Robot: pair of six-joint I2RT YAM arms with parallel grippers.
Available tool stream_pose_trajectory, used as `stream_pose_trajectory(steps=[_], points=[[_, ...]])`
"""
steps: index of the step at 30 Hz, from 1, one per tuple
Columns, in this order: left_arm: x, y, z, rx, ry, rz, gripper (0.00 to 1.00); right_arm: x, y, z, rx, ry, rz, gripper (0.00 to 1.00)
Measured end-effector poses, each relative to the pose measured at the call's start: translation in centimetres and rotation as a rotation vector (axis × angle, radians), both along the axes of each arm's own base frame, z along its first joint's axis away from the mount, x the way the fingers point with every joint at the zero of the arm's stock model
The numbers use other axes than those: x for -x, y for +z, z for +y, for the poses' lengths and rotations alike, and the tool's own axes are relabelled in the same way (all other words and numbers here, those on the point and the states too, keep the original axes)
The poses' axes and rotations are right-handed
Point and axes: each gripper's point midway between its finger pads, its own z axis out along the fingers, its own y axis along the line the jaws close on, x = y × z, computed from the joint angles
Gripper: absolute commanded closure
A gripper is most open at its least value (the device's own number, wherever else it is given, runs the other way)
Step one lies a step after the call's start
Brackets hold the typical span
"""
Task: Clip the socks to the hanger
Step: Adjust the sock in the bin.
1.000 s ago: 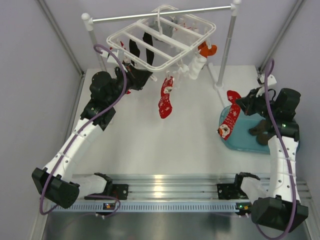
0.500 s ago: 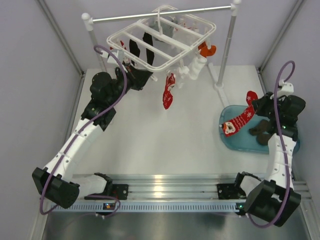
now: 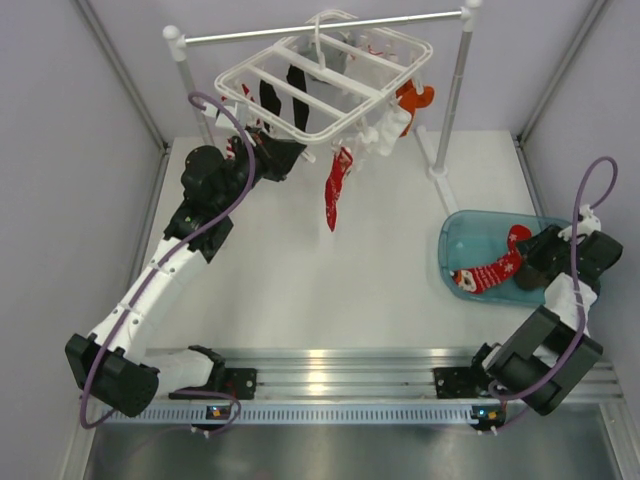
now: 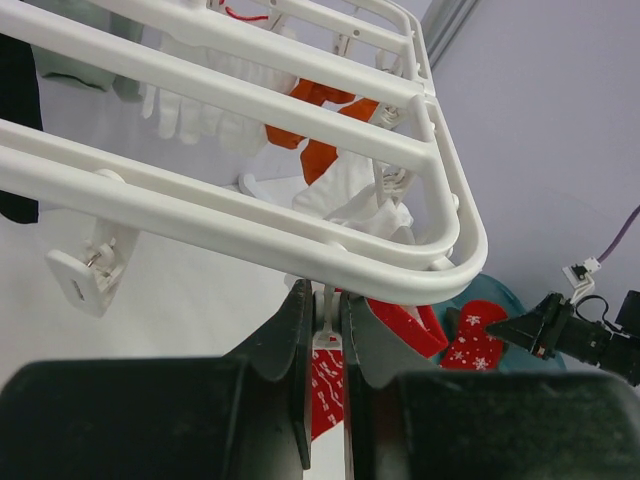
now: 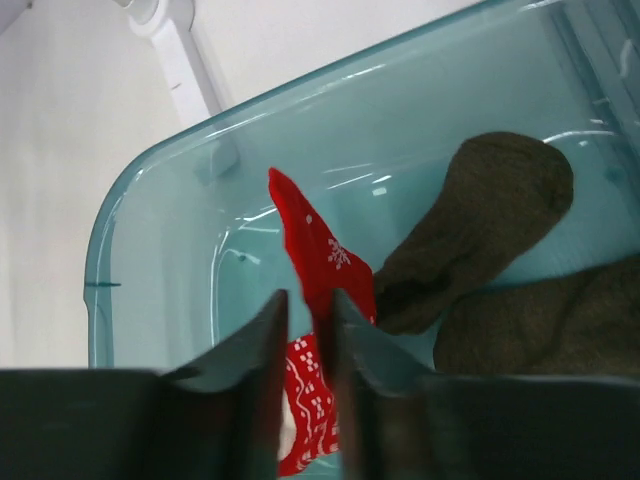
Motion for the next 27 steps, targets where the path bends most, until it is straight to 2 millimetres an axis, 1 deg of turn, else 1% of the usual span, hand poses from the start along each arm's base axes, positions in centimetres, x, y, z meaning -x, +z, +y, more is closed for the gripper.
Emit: stream_pose_trajectory(steps=[3,4,6,7,8,10,12,13,14,16,17,18,21,24,27], points=[[0.0,0.0,0.0,0.0,0.0,0.0,1.0,1.5,-0.5,-1.0,0.053,0.008,0.039,0.55],[0.0,0.0,0.0,0.0,0.0,0.0,1.0,2.0,-0.7,-1.3,0.068,0.014,0.057,0.49],[0.0,0.0,0.0,0.0,0.0,0.0,1.0,3.1,-0.7,-2.2,0.123,0.051,0.091,0.41],[0.0,0.0,0.0,0.0,0.0,0.0,1.0,3.7,-0.5,-2.6,0.152,0.085,0.112,0.31],[0.0,0.0,0.0,0.0,0.0,0.0,1.0,4.1,-0.3,-2.7,0.17,0.125,0.132,0.26],[0.0,0.0,0.0,0.0,0.0,0.0,1.0,4.3,1.0,-3.1,0.257,0.295,0.143,0.15],[0.0,0.0,0.0,0.0,0.0,0.001,1.0,3.9,2.6,-3.4,0.371,0.52,0.116,0.13],[0.0,0.0,0.0,0.0,0.0,0.0,1.0,3.5,3.1,-3.5,0.412,0.601,0.098,0.13],[0.0,0.0,0.0,0.0,0.0,0.001,1.0,2.9,3.4,-3.6,0.467,0.7,0.076,0.14],[0.0,-0.1,0.0,-0.001,0.0,0.002,1.0,1.8,3.2,-3.3,0.54,0.849,0.043,0.14],[0.1,-0.2,0.0,-0.001,0.001,0.003,1.0,1.4,2.7,-2.8,0.578,0.927,0.031,0.14],[0.1,-0.2,0.1,-0.001,0.001,0.003,1.0,1.3,2.0,-1.9,0.602,1.004,0.022,0.15],[0.1,-0.2,0.1,-0.002,0.001,0.003,1.0,1.7,0.1,1.8,0.648,1.232,-0.013,0.16],[0.1,-0.2,0.1,-0.002,0.002,0.003,1.0,2.9,-1.7,5.6,0.646,1.419,-0.05,0.17],[0.1,-0.2,0.1,-0.002,0.004,0.004,1.0,4.8,-3.6,8.5,0.621,1.557,-0.053,0.18]])
